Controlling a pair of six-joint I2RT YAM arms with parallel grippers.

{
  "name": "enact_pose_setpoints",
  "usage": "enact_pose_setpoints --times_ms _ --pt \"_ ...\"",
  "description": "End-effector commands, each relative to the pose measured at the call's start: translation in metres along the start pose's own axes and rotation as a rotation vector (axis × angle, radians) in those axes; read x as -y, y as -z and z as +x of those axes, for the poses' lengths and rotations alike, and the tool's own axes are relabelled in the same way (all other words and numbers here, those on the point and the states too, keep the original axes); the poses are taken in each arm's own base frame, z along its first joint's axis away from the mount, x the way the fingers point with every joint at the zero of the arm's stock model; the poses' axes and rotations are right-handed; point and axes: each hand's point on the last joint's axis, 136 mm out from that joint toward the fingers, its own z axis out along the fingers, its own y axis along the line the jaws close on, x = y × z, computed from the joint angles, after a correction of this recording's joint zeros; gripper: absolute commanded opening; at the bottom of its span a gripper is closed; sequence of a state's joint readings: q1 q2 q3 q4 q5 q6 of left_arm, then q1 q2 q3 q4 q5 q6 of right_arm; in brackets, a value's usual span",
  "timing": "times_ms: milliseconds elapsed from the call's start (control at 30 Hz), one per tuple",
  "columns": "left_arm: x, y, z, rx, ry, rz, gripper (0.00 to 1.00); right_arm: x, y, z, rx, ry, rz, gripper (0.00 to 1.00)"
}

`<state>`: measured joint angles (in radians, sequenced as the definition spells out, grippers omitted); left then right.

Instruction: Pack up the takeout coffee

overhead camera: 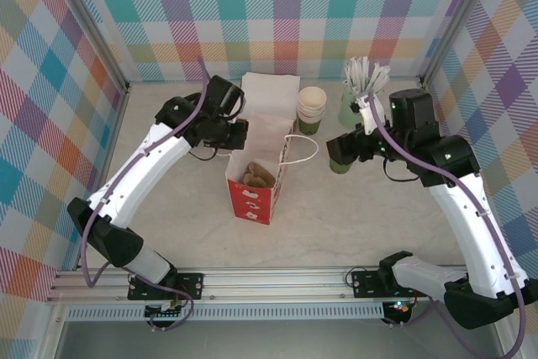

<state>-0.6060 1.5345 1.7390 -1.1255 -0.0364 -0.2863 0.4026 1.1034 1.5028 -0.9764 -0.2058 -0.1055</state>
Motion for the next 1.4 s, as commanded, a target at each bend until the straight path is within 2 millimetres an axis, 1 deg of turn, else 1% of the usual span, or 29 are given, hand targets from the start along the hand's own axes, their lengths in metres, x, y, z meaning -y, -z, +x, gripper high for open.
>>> enact_pose_setpoints --times_ms 0,67,100,167,233,333,400,500,633,800,900,1067,1233,1367 --pt "0.015 0.022 -0.002 0.055 0.057 0.109 0.0 -0.042 0.01 -0.03 0.112 0.171 -0.203 0.84" --pt "0.022 0.026 -0.001 0.065 0.074 0.142 0.0 -0.058 0.007 -0.038 0.139 0.251 -0.268 0.77" --pt "0.025 0.028 -0.001 0.072 0.076 0.154 0.0 -0.066 0.005 -0.041 0.148 0.286 -0.292 0.75" --pt "0.03 0.031 -0.002 0.081 0.083 0.169 0.0 -0.082 -0.003 -0.046 0.158 0.369 -0.345 0.68" --pt "0.035 0.034 -0.002 0.09 0.086 0.185 0.0 -0.095 -0.012 -0.049 0.158 0.424 -0.385 0.6" --pt "0.04 0.037 -0.002 0.098 0.093 0.198 0.0 -0.109 -0.03 -0.053 0.146 0.467 -0.441 0.48" --pt "0.042 0.038 -0.001 0.1 0.099 0.205 0.0 -0.115 -0.042 -0.055 0.133 0.479 -0.465 0.42" --pt "0.045 0.039 0.0 0.109 0.112 0.218 0.0 -0.124 -0.063 -0.049 0.094 0.501 -0.495 0.4" --pt "0.048 0.04 0.0 0.12 0.127 0.234 0.0 -0.131 -0.088 -0.038 0.062 0.51 -0.53 0.38" --pt "0.052 0.041 0.0 0.124 0.139 0.255 0.0 -0.131 -0.111 -0.021 0.033 0.53 -0.553 0.37" --pt "0.056 0.04 0.001 0.123 0.147 0.276 0.0 -0.129 -0.123 -0.006 -0.013 0.544 -0.573 0.35" --pt "0.062 0.038 0.003 0.122 0.163 0.309 0.0 -0.121 -0.143 0.021 -0.108 0.567 -0.56 0.33" --pt "0.063 0.037 0.003 0.122 0.173 0.308 0.0 -0.11 -0.154 0.04 -0.183 0.583 -0.529 0.3" --pt "0.06 0.041 0.002 0.134 0.182 0.305 0.0 -0.097 -0.16 0.061 -0.26 0.617 -0.483 0.29"
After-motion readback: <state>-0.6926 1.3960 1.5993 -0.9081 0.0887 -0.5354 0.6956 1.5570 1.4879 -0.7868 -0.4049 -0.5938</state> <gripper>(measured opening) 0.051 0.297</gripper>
